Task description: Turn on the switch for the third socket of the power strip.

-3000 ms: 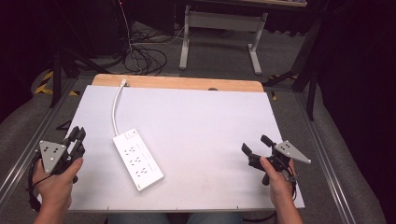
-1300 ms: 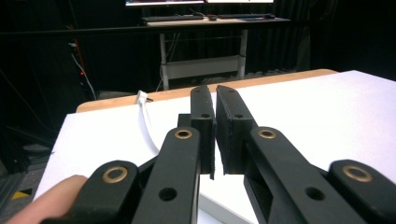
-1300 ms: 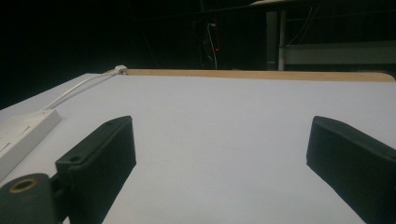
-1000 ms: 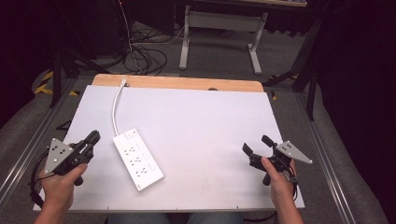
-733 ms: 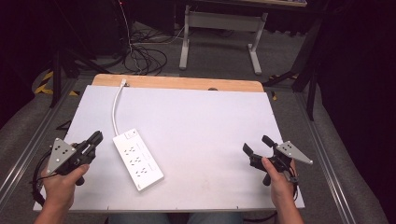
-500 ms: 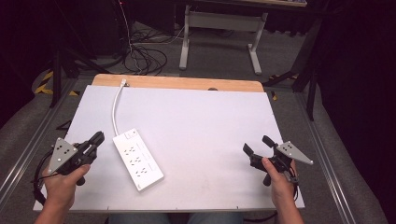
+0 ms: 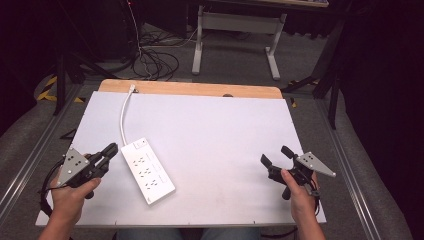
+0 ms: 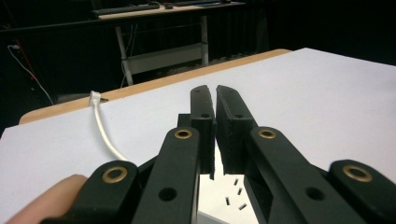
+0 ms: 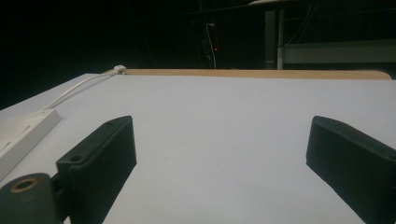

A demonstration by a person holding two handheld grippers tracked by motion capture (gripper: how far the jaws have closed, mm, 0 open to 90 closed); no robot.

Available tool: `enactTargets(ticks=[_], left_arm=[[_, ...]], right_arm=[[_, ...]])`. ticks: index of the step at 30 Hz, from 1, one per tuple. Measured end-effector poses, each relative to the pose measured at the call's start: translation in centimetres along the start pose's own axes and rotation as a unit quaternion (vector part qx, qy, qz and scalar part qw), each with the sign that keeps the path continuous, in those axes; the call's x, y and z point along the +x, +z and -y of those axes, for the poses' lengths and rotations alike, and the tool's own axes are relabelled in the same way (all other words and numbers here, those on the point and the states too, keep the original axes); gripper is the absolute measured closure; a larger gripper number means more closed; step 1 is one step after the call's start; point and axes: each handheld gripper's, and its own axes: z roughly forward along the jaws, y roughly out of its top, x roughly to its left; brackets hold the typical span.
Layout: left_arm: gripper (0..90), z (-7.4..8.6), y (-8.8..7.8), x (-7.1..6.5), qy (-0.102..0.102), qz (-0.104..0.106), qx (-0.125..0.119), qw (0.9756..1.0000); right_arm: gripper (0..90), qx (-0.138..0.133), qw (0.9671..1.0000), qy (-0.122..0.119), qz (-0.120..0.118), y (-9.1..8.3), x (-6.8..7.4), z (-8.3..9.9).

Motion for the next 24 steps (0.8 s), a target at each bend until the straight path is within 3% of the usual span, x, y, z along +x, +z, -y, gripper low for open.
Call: enactTargets(ticks=[24], left_arm=[[85.7, -0.04, 0.62, -0.94, 0.017, 0.034, 0.010, 0.9992]], right_arm=[[8.9, 0.000, 1.0000, 0.001, 0.000, -0.09, -0.08, 0.03]])
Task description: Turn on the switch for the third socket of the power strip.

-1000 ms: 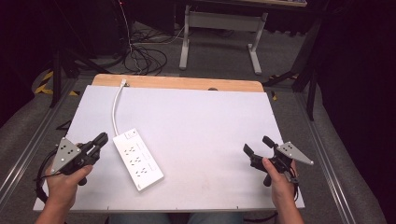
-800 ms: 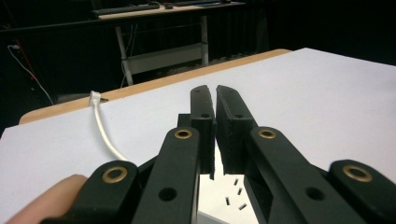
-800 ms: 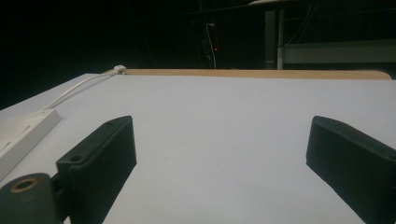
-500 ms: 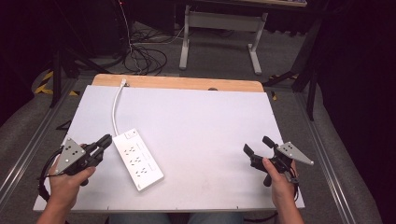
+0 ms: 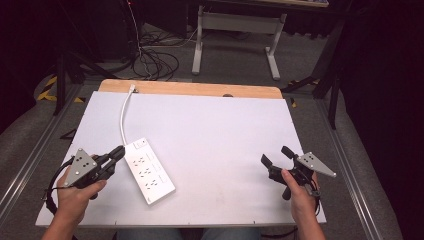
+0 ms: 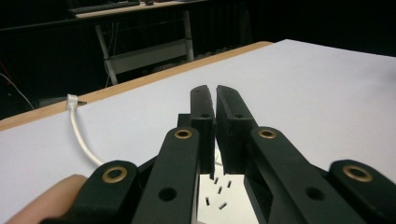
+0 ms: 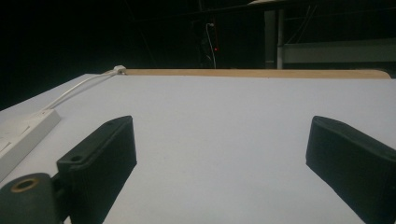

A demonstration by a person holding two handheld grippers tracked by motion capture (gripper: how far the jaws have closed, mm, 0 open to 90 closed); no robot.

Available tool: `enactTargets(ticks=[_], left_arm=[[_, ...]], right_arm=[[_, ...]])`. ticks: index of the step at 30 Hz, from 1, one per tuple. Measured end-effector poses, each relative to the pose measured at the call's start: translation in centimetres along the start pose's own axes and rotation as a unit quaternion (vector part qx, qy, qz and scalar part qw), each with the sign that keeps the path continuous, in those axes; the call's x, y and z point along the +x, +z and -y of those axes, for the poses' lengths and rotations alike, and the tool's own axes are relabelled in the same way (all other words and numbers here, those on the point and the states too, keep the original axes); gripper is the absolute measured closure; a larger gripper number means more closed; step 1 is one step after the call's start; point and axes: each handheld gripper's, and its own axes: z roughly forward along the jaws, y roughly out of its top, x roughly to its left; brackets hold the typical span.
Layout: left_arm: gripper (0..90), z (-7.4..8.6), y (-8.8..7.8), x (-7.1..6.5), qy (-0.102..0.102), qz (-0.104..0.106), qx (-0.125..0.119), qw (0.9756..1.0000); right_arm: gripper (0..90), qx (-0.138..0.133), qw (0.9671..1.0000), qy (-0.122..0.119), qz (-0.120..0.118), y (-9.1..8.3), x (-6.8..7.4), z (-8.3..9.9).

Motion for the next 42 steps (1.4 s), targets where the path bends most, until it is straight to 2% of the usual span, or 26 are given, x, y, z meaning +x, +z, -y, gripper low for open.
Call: enactTargets(ticks=[5, 22, 42], left_arm=[[85.7, 0.0, 0.1, 0.0, 0.001, 0.001, 0.000, 1.0000], [85.6, -0.2, 1.0, -0.6, 0.014, 0.033, 0.007, 0.9993], [85.4, -0.2, 1.7, -1.3, 0.029, 0.072, 0.017, 0.9968]], right_arm=[[9.0, 0.000, 1.0000, -0.001, 0.001, 0.0, 0.0, 0.0], [9.0, -0.001, 1.0000, 0.000, 0.008, -0.6, -0.1, 0.1], [9.1, 0.000, 1.0000, 0.000, 0.010, -0.8, -0.2, 0.2]])
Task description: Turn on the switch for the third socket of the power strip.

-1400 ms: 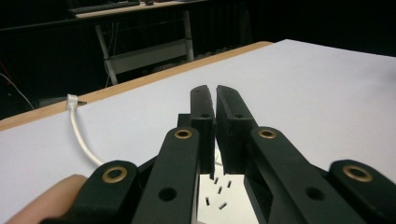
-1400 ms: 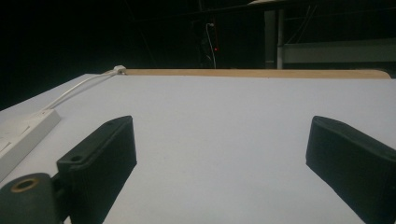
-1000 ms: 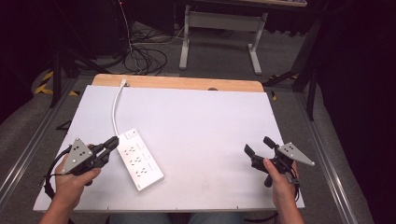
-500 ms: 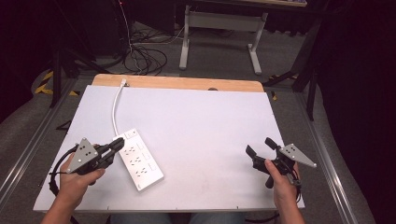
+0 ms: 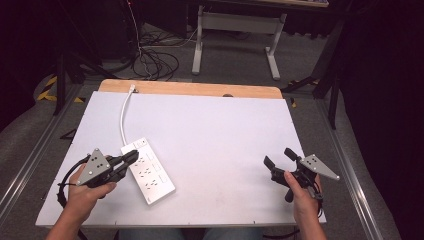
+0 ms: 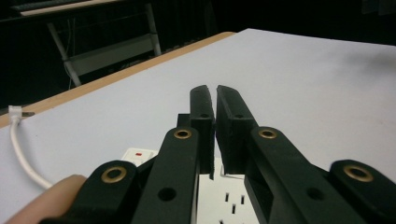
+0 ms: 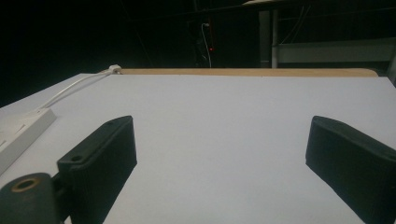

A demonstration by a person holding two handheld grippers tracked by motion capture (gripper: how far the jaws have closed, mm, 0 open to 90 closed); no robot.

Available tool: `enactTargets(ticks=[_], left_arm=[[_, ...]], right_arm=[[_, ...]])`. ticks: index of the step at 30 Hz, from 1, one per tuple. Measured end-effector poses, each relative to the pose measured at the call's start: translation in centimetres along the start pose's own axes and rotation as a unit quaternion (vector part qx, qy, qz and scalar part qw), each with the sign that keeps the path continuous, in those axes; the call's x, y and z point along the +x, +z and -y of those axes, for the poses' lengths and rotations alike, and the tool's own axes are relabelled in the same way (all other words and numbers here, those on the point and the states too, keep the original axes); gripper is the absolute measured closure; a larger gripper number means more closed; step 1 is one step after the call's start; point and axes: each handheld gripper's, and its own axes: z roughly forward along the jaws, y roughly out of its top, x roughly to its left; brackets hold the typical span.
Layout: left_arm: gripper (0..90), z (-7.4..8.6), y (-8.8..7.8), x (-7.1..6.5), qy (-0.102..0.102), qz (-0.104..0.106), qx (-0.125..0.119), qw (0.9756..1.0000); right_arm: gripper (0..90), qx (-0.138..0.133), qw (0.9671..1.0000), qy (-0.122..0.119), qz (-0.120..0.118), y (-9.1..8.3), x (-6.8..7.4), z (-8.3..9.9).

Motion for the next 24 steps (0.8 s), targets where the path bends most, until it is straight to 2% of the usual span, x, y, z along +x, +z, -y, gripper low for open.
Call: enactTargets(ticks=[6, 13, 24], left_arm=[[85.4, -0.1, 0.7, -0.5, 0.012, 0.006, 0.007, 0.9999], [85.5, -0.1, 1.0, -0.8, 0.014, 0.013, 0.012, 0.9997], [85.5, 0.0, 1.7, -1.3, 0.030, 0.023, 0.025, 0.9990]], right_arm=[[9.1, 0.001, 1.0000, -0.001, 0.000, 0.0, 0.0, 0.0], [9.1, 0.000, 1.0000, -0.001, 0.001, -0.1, 0.0, 0.1], [9.1, 0.000, 1.0000, -0.001, 0.002, -0.2, 0.0, 0.1]])
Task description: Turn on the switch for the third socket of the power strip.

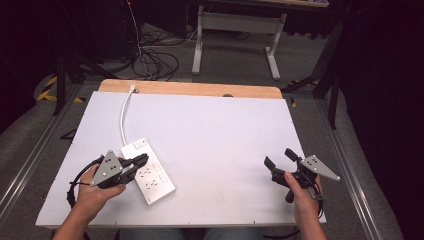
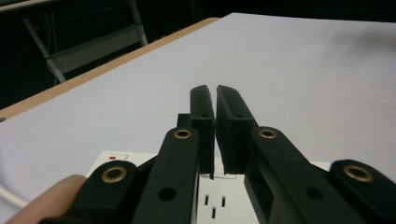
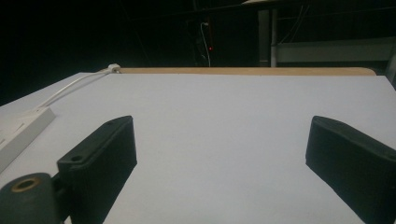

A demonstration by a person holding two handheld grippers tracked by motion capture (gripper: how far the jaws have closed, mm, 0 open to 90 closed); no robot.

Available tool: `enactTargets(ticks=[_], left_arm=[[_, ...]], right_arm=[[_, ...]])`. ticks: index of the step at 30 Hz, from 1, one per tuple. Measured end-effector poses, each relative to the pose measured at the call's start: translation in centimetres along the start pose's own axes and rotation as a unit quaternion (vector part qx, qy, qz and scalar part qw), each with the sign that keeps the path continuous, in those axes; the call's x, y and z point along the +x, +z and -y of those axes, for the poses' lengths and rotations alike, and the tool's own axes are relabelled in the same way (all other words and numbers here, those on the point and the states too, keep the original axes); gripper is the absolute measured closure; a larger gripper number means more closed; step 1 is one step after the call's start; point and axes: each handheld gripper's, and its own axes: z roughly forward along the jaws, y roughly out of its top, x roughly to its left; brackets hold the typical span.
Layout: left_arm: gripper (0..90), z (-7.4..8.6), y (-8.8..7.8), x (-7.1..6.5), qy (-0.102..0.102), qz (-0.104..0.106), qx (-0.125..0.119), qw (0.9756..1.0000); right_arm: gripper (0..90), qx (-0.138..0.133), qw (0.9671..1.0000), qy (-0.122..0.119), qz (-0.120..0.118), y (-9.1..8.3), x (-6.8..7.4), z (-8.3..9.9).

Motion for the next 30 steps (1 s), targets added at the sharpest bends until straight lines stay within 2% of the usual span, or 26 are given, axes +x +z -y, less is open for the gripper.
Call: enactTargets(ticks=[8, 11, 19, 29, 30], left_arm=[[85.5, 0.0, 0.5, -0.2, 0.005, 0.009, 0.009, 0.9999], [85.5, 0.0, 0.8, -0.4, 0.014, 0.012, 0.015, 0.9997], [85.4, 0.0, 1.6, -1.0, 0.027, 0.033, 0.035, 0.9985], [85.3, 0.2, 2.2, -1.4, 0.043, 0.042, 0.058, 0.9965], [85.3, 0.3, 2.3, -1.5, 0.039, 0.042, 0.058, 0.9966]], right_arm=[[9.1, 0.001, 1.0000, 0.000, 0.002, -0.1, -0.1, 0.1], [9.1, 0.001, 1.0000, 0.000, 0.004, -0.2, -0.1, 0.1], [9.1, 0.002, 1.0000, 0.001, 0.007, -0.4, -0.1, 0.1], [9.0, 0.002, 1.0000, 0.001, 0.006, -0.4, -0.1, 0.2], [9.1, 0.002, 1.0000, 0.001, 0.006, -0.4, -0.1, 0.2]])
